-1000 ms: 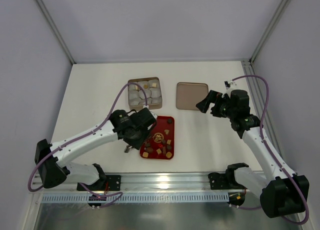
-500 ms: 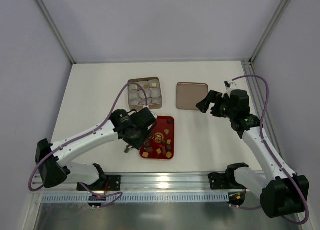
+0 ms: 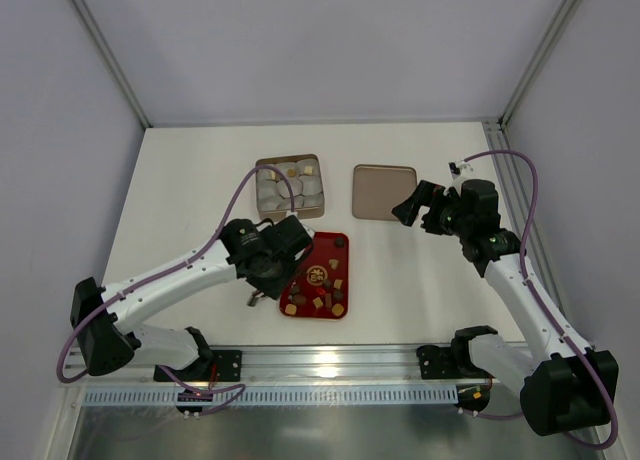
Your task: Pack the chocolate
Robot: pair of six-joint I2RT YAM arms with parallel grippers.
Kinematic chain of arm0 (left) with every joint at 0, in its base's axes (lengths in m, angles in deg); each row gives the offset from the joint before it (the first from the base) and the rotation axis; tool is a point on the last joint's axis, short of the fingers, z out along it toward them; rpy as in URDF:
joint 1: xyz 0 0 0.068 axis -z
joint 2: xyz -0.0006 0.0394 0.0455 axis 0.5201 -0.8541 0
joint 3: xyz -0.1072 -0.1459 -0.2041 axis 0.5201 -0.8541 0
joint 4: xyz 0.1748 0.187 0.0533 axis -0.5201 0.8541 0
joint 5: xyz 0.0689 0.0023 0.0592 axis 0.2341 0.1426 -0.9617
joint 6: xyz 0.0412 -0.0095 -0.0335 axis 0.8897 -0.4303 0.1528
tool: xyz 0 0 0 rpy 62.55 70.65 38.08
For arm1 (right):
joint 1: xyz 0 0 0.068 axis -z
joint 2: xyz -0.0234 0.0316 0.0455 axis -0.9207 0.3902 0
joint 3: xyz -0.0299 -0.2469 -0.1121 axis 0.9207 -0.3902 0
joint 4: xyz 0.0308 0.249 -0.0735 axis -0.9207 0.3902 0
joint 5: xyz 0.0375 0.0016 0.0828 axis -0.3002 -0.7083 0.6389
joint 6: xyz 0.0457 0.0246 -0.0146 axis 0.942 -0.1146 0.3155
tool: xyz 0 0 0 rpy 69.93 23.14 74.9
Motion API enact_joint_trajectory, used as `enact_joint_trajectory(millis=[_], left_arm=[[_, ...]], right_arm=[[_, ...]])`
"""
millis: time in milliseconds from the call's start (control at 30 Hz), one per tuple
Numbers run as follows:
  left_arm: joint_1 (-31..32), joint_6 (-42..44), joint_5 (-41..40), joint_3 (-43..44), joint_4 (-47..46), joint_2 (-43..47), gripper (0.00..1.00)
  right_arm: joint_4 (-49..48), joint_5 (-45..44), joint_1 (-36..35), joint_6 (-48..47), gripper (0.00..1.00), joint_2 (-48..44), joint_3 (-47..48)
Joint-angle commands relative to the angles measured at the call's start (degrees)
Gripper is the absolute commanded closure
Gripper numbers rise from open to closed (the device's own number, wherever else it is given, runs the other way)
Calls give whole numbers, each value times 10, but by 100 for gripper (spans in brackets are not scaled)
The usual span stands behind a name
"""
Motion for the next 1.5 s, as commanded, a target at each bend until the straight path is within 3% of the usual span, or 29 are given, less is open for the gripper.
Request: enact_joint_trajectory(millis=[0, 300, 1067, 1467], left_arm=[[4, 5, 2, 20, 6, 3, 67], [4, 4, -22, 38, 6, 1, 72], [2, 6, -72, 97, -14, 7, 73], [-63, 15, -94, 173, -23, -15, 73]], right_arm=[[-7, -5, -3, -11, 0, -7, 7], [-7, -4, -3, -12, 0, -8, 7], [-8, -3, -3, -12, 0, -6, 8], [-8, -2, -3, -11, 0, -5, 7]])
